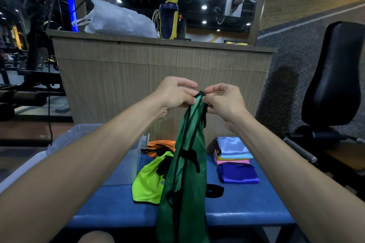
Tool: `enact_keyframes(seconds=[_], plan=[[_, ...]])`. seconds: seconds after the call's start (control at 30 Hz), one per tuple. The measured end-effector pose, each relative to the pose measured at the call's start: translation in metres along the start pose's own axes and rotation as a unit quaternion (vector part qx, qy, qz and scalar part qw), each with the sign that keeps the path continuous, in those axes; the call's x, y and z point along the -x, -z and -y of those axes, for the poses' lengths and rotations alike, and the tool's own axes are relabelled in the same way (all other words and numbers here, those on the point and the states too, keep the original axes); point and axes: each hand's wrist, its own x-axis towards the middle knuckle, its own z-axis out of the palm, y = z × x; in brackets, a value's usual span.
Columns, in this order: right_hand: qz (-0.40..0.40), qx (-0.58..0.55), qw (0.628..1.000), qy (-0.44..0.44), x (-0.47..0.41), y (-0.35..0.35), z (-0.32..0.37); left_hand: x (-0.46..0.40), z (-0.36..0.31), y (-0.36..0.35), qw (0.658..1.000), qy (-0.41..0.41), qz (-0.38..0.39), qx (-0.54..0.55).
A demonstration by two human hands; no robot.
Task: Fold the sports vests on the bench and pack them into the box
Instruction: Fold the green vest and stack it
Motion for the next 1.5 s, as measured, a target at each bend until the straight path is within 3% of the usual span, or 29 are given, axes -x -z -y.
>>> enact_keyframes(seconds=[0.37, 0.5, 0.6, 0.7, 0.77, 0.87, 0.97, 1.1, 1.27, 1.4, 1.5], plan=[[0.0, 0.051, 0.998, 0.027, -0.001, -0.001, 0.014, 0.007, -0.003, -0.02, 0.999, -0.032, -0.012, 0.022], [-0.011, 0.068, 0.997, 0.045, -0.006, 0.006, 0.015, 0.007, -0.006, -0.024, 0.996, -0.02, -0.011, 0.092], [-0.002, 0.066, 0.997, 0.045, -0.014, 0.014, 0.017, 0.005, -0.008, -0.015, 0.987, 0.008, 0.032, 0.155], [0.018, 0.06, 0.996, 0.07, -0.013, 0.02, 0.02, 0.008, -0.009, -0.007, 0.989, -0.015, 0.068, 0.131], [0.063, 0.059, 0.991, 0.102, -0.01, 0.032, 0.025, 0.011, -0.008, 0.002, 0.994, -0.064, 0.054, 0.067], [0.23, 0.062, 0.965, 0.112, -0.006, 0.064, 0.04, 0.015, -0.001, 0.024, 0.991, -0.134, 0.005, -0.001], [0.328, 0.108, 0.933, 0.107, -0.004, 0.087, 0.056, 0.023, 0.006, 0.04, 0.986, -0.162, 0.026, -0.042], [0.309, 0.172, 0.921, 0.163, -0.006, 0.09, 0.068, 0.037, 0.014, 0.033, 0.967, -0.203, 0.1, -0.117], [0.278, 0.213, 0.912, 0.214, -0.005, 0.082, 0.066, 0.048, 0.024, 0.006, 0.952, -0.234, 0.146, -0.131], [0.245, 0.216, 0.912, 0.247, -0.001, 0.078, 0.063, 0.052, 0.033, -0.01, 0.947, -0.249, 0.146, -0.14], [0.224, 0.216, 0.911, 0.269, -0.001, 0.075, 0.06, 0.054, 0.047, -0.019, 0.943, -0.275, 0.102, -0.154]])
